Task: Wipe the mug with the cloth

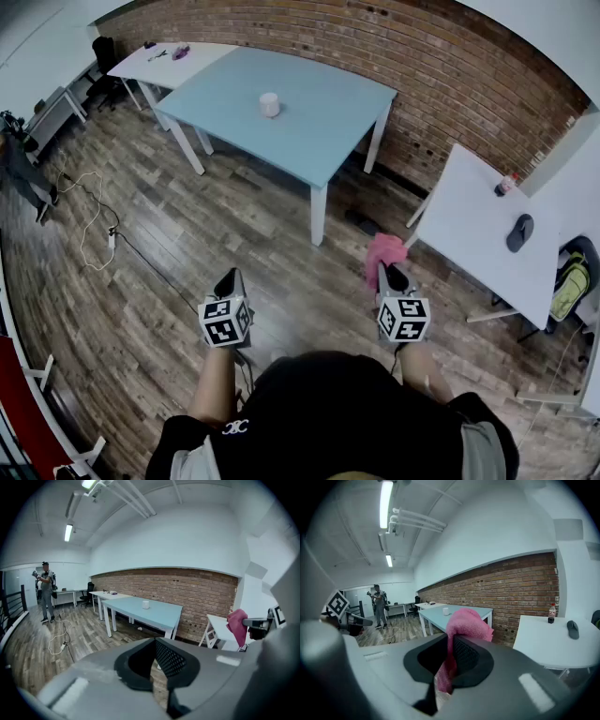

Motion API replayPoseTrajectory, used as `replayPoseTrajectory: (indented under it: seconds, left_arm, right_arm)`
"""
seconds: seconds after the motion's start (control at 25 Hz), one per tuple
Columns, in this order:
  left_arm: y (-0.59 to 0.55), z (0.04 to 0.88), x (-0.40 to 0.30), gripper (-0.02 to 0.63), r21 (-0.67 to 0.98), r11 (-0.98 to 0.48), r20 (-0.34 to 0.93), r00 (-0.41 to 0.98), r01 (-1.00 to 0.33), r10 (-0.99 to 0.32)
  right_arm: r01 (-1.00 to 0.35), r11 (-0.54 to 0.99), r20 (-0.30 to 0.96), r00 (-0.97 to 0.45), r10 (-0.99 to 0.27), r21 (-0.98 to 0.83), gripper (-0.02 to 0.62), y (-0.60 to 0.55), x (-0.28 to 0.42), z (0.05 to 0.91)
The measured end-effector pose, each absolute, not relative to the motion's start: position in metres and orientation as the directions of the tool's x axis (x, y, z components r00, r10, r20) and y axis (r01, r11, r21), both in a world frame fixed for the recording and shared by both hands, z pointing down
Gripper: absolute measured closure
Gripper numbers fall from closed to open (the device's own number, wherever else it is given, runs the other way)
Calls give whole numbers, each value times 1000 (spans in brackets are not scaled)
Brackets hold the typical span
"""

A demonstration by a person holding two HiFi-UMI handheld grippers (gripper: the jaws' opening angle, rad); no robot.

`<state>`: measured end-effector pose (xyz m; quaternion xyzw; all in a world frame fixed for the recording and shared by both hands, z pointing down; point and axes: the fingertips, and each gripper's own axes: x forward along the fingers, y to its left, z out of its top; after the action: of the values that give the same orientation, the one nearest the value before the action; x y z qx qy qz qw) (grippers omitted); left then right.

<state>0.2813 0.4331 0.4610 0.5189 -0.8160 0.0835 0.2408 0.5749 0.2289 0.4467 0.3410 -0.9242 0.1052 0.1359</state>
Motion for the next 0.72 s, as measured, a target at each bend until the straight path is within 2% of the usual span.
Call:
replayPoseTrajectory:
  seconds: [0.36, 0.72]
  left_arm:
    - [444, 475, 266, 598, 141, 468, 551, -323, -872, -769]
    - [453, 481, 235, 598, 150, 458, 556, -308, -877, -772]
  right_arm:
    - [-672, 731, 313, -724, -615, -117, 558, 238, 559, 440]
    - [-683, 725, 339, -705, -624, -85, 558, 262, 526, 446]
